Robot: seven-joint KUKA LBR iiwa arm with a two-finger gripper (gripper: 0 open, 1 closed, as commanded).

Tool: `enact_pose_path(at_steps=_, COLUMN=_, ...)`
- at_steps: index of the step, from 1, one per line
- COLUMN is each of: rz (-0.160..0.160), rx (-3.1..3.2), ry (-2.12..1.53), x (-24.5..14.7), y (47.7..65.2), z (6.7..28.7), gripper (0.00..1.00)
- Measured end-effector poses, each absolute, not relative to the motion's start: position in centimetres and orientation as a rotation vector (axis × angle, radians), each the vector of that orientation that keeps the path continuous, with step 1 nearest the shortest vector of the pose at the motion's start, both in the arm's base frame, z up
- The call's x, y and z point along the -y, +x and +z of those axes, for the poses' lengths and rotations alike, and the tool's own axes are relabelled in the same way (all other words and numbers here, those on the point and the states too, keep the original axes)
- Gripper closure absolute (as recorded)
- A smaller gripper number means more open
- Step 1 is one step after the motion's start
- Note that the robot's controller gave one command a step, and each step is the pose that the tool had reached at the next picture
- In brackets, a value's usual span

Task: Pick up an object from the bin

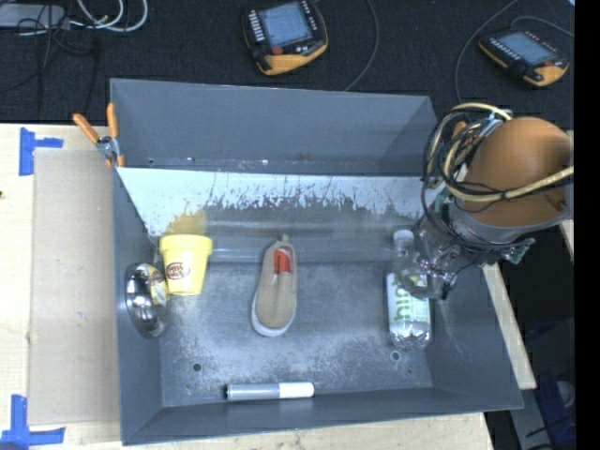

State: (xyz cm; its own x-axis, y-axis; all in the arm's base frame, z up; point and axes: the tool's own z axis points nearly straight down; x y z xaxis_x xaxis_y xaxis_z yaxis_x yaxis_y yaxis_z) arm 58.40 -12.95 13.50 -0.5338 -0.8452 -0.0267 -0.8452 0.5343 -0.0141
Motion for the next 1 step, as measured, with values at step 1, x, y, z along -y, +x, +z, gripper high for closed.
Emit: enact_pose_path(at_steps=1, rz=-0.028, rx=-2.421, ry=-1.924, x=8.20, y=54.70, z=11.42, gripper=1.00)
